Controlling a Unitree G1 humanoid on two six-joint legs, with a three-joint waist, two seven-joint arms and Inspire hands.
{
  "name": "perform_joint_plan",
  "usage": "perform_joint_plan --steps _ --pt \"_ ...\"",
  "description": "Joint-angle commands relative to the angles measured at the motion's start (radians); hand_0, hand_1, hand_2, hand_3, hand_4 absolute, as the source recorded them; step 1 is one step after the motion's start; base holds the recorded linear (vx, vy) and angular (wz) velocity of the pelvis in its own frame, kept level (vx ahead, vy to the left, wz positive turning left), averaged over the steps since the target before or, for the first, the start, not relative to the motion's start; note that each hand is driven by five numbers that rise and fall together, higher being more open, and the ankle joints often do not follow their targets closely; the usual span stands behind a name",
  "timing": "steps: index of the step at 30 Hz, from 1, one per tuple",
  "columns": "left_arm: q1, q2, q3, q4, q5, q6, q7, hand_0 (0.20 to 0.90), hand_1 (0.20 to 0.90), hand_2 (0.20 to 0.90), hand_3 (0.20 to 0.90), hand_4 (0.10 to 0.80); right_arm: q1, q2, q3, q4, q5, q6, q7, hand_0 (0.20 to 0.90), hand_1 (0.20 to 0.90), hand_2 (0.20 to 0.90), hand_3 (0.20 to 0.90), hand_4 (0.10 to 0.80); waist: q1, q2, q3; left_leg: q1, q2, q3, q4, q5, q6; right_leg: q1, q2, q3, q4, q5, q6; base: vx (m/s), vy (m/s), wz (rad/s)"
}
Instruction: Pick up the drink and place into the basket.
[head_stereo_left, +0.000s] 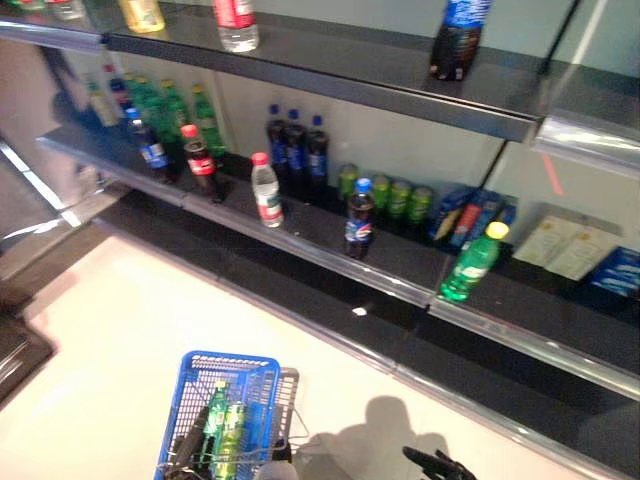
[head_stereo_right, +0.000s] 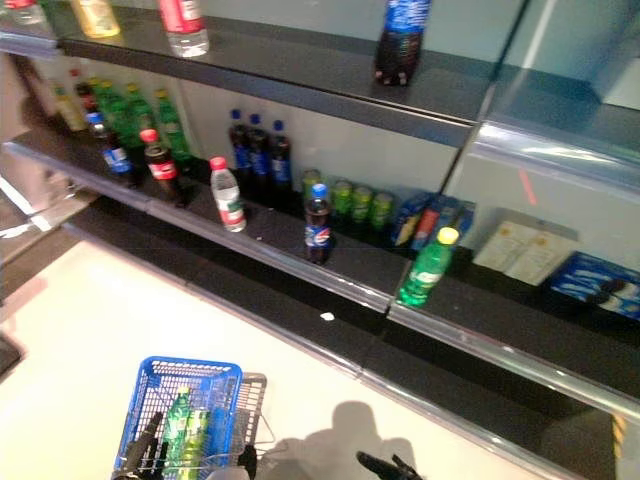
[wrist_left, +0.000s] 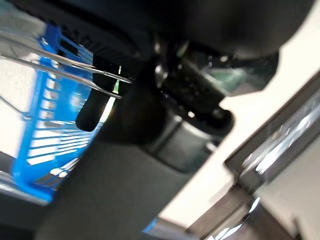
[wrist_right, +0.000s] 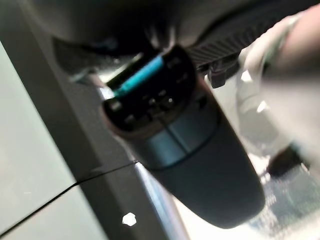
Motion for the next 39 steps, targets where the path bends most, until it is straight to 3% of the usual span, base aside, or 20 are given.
perform_joint_plan --steps 1,5,7,10,13,14,16,20,22,24,26,29,30,32,33,35,36,37,38,39 --pt "-0.029 0.005 -0.008 -0.064 0.008 -0.009 -0.049 0.3 0.3 0.3 0.2 0.1 -0.035 -0.02 -0.064 0.032 -0.071 -0.003 -0.033 0.9 0.9 0.9 0.9 0.8 -0.017 0.0 0.033 0.0 0.047 0.083 0.106 0.047 -0.104 -0.094 0.008 0.016 0.08 0.027 -0.045 0.058 0.22 1.29" --pt "-0.038 -0.006 -0.039 -0.076 0.112 -0.013 -0.076 0.3 0.3 0.3 0.2 0.1 -0.038 -0.028 -0.069 0.078 -0.184 0.014 -0.106 0.9 0.9 0.9 0.9 0.8 -0.002 -0.012 0.039 -0.009 0.0 0.067 0.186 -0.03 -0.067 -0.083 -0.05 0.026 0.082 0.054 -0.002 0.169 0.313 0.93" --pt "-0.044 -0.002 -0.071 -0.091 0.186 -0.018 -0.085 0.3 0.3 0.3 0.2 0.1 -0.049 -0.02 -0.035 0.101 -0.304 0.035 -0.149 0.9 0.9 0.9 0.9 0.8 0.023 -0.017 0.044 -0.015 -0.034 0.053 0.215 -0.07 -0.031 -0.071 -0.098 0.033 0.131 0.046 0.025 0.192 0.358 0.35" --pt "-0.051 0.01 -0.113 -0.116 0.213 -0.014 -0.059 0.3 0.3 0.3 0.2 0.1 -0.052 -0.001 0.011 0.092 -0.371 0.029 -0.175 0.9 0.9 0.9 0.9 0.8 0.043 -0.018 0.045 -0.001 -0.097 0.047 0.204 -0.095 0.021 -0.093 -0.163 0.028 0.272 0.101 0.036 0.201 0.422 0.29" --pt "-0.056 0.019 -0.141 -0.11 0.197 -0.03 -0.055 0.3 0.3 0.3 0.2 0.1 -0.049 0.008 0.048 0.061 -0.396 0.011 -0.191 0.9 0.9 0.9 0.9 0.8 0.019 0.017 0.052 0.048 -0.136 0.026 0.143 -0.102 0.062 -0.215 -0.168 0.084 0.55 0.148 0.022 0.227 0.479 0.59" --pt "-0.058 0.021 -0.148 -0.106 0.195 -0.033 -0.059 0.3 0.3 0.3 0.2 0.1 -0.047 0.009 0.054 0.057 -0.404 0.009 -0.189 0.9 0.9 0.9 0.9 0.8 -0.002 0.026 0.054 0.065 -0.145 0.006 0.114 -0.101 0.068 -0.263 -0.114 0.137 0.604 0.129 0.015 0.239 0.316 0.71" --pt "-0.079 0.033 -0.189 -0.093 0.189 -0.031 -0.071 0.3 0.3 0.3 0.2 0.1 -0.033 0.011 0.066 0.068 -0.37 -0.009 -0.185 0.9 0.9 0.9 0.9 0.8 -0.057 0.022 0.049 0.087 -0.184 -0.067 0.076 -0.098 0.078 -0.319 0.054 0.216 0.573 0.062 -0.001 0.31 0.213 0.79" --pt "-0.104 0.025 -0.207 -0.088 0.214 -0.014 -0.054 0.3 0.3 0.3 0.2 0.1 -0.018 0.016 0.074 0.087 -0.303 -0.029 -0.183 0.9 0.9 0.9 0.9 0.8 -0.108 -0.001 0.039 0.113 -0.237 -0.156 0.07 -0.122 0.092 -0.38 0.129 0.292 0.388 0.088 -0.013 0.399 0.098 1.47" --pt "-0.107 0.017 -0.212 -0.07 0.217 -0.012 -0.071 0.3 0.3 0.3 0.2 0.1 -0.016 0.004 0.072 0.097 -0.275 -0.034 -0.171 0.9 0.9 0.9 0.9 0.8 -0.145 -0.019 0.038 0.152 -0.274 -0.225 0.066 -0.166 0.096 -0.467 0.167 0.316 0.266 0.159 -0.005 0.449 0.04 1.2" --pt "-0.103 0.001 -0.21 -0.046 0.22 -0.017 -0.1 0.3 0.3 0.3 0.2 0.1 -0.01 -0.004 0.057 0.097 -0.243 -0.032 -0.159 0.9 0.9 0.9 0.9 0.8 -0.165 -0.038 0.035 0.211 -0.306 -0.281 0.064 -0.221 0.093 -0.543 0.148 0.284 0.131 0.291 0.018 0.57 0.052 1.35" --pt "-0.092 -0.009 -0.198 -0.024 0.231 -0.021 -0.126 0.3 0.3 0.3 0.2 0.1 -0.008 -0.005 0.04 0.099 -0.234 -0.026 -0.156 0.9 0.9 0.9 0.9 0.8 -0.17 -0.037 0.038 0.252 -0.31 -0.299 0.075 -0.261 0.092 -0.566 0.148 0.25 0.113 0.315 0.021 0.559 0.057 0.53" --pt "-0.082 -0.016 -0.2 0.011 0.234 -0.03 -0.139 0.3 0.3 0.3 0.2 0.1 -0.001 -0.009 0.015 0.127 -0.24 -0.017 -0.145 0.9 0.9 0.9 0.9 0.8 -0.187 -0.033 0.013 0.29 -0.326 -0.322 0.139 -0.309 0.093 -0.553 0.171 0.268 0.163 0.273 -0.015 0.516 0.035 0.1" --pt "-0.084 -0.017 -0.203 0.023 0.229 -0.02 -0.123 0.3 0.3 0.3 0.2 0.1 0.006 -0.006 0.008 0.143 -0.228 -0.01 -0.154 0.9 0.9 0.9 0.9 0.8 -0.206 -0.015 -0.008 0.302 -0.297 -0.315 0.237 -0.212 0.051 -0.53 0.202 0.292 0.199 0.218 -0.048 0.466 0.022 0.33" --pt "-0.085 -0.016 -0.201 0.027 0.22 -0.013 -0.12 0.3 0.3 0.3 0.2 0.1 0.011 -0.005 -0.001 0.149 -0.213 0.001 -0.159 0.9 0.9 0.9 0.9 0.8 -0.218 -0.007 -0.018 0.297 -0.269 -0.28 0.348 -0.134 0.01 -0.505 0.212 0.284 0.216 0.18 -0.069 0.447 -0.036 0.56" --pt "-0.085 -0.019 -0.192 0.031 0.22 -0.013 -0.134 0.3 0.3 0.3 0.2 0.1 0.019 -0.009 -0.013 0.16 -0.248 -0.012 -0.141 0.9 0.9 0.9 0.9 0.8 -0.223 -0.029 -0.028 0.237 -0.248 -0.22 0.564 -0.006 -0.04 -0.436 0.195 0.279 0.197 0.15 -0.1 0.573 -0.122 0.68" --pt "-0.087 -0.027 -0.181 0.031 0.237 -0.018 -0.143 0.3 0.3 0.3 0.2 0.1 0.024 -0.017 -0.013 0.159 -0.323 -0.043 -0.136 0.9 0.9 0.9 0.9 0.8 -0.211 -0.056 -0.027 0.138 -0.235 -0.186 0.766 0.061 -0.061 -0.366 0.18 0.279 0.178 0.13 -0.123 0.658 -0.101 0.3" --pt "-0.088 -0.025 -0.18 0.013 0.227 -0.012 -0.137 0.3 0.3 0.3 0.2 0.1 0.017 -0.026 0.002 0.142 -0.32 -0.05 -0.142 0.9 0.9 0.9 0.9 0.8 -0.175 -0.072 -0.014 -0.011 -0.205 -0.159 0.844 0.018 -0.043 -0.3 0.18 0.304 0.171 0.101 -0.131 0.545 -0.017 -0.13" --pt "-0.088 -0.023 -0.182 0.008 0.221 -0.011 -0.134 0.3 0.3 0.3 0.2 0.1 0.015 -0.027 0.007 0.137 -0.302 -0.053 -0.142 0.9 0.9 0.9 0.9 0.8 -0.168 -0.083 -0.014 -0.045 -0.207 -0.158 0.838 0.021 -0.035 -0.291 0.173 0.316 0.168 0.098 -0.13 0.499 0.076 -0.55" --pt "-0.09 -0.011 -0.188 -0.008 0.206 -0.012 -0.125 0.3 0.3 0.3 0.2 0.1 0.0 -0.032 0.019 0.129 -0.266 -0.061 -0.127 0.9 0.9 0.9 0.9 0.8 -0.127 -0.09 0.014 -0.182 -0.171 -0.184 0.777 -0.009 0.001 -0.245 0.188 0.384 0.174 0.067 -0.13 0.347 0.136 -0.61" --pt "-0.089 -0.007 -0.187 -0.011 0.206 -0.012 -0.128 0.3 0.3 0.3 0.2 0.1 -0.011 -0.034 0.023 0.126 -0.257 -0.067 -0.123 0.9 0.9 0.9 0.9 0.8 -0.112 -0.093 0.024 -0.204 -0.163 -0.202 0.725 -0.02 0.014 -0.233 0.19 0.41 0.176 0.054 -0.128 0.441 0.254 -0.81"
